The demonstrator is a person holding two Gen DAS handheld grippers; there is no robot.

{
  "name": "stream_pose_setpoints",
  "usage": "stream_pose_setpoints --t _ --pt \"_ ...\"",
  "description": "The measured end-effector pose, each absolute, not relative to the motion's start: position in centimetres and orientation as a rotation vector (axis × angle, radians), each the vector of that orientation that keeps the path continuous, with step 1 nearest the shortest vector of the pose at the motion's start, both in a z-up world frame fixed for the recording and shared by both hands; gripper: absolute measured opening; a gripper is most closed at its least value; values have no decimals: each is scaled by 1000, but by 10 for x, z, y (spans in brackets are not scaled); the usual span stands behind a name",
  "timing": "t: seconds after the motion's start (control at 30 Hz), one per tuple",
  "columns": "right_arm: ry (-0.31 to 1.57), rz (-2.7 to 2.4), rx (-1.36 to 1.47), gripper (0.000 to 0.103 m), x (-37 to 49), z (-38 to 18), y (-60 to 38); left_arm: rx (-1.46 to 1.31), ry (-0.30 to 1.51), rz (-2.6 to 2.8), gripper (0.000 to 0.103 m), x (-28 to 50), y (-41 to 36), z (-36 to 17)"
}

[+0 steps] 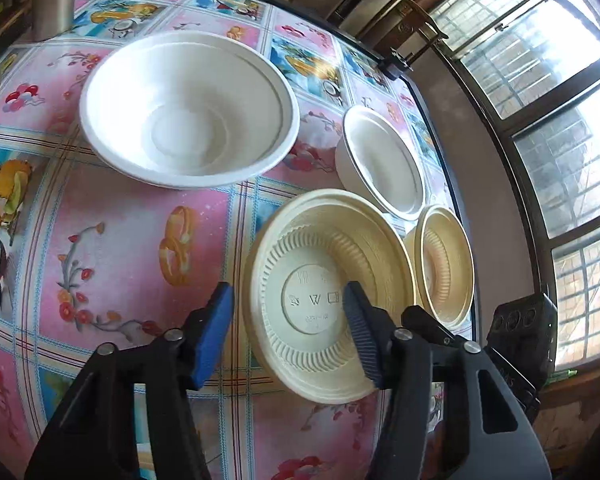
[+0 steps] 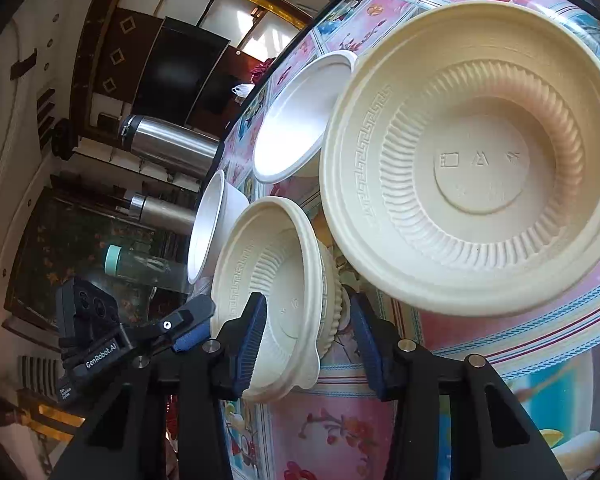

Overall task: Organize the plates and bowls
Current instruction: 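Move the right gripper to the small beige ribbed bowl and grasp its rim, then lift the beige bowl with the right gripper toward the stacked red plates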

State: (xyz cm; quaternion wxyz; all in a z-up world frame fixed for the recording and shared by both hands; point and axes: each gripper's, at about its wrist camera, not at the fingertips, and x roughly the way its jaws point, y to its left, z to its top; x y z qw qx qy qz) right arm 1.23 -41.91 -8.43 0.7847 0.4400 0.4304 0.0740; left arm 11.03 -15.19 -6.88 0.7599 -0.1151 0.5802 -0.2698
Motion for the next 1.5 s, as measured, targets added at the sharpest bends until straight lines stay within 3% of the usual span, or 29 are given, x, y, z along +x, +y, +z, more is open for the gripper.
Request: stream_pose_setpoints --t 0.2,0.33,1.03,1.5 --pt "916 145 944 33 10 -84 -419 -259 1295 -557 19 113 -152 -86" --pt "916 125 942 15 9 -85 -420 -259 1267 -537 8 113 -146 -82" --pt "876 130 917 9 1 -79 -412 -293 1263 -554 7 95 -130 -81" --pt "853 256 858 9 -4 -74 -351 -353 1196 -485 8 65 -56 -73"
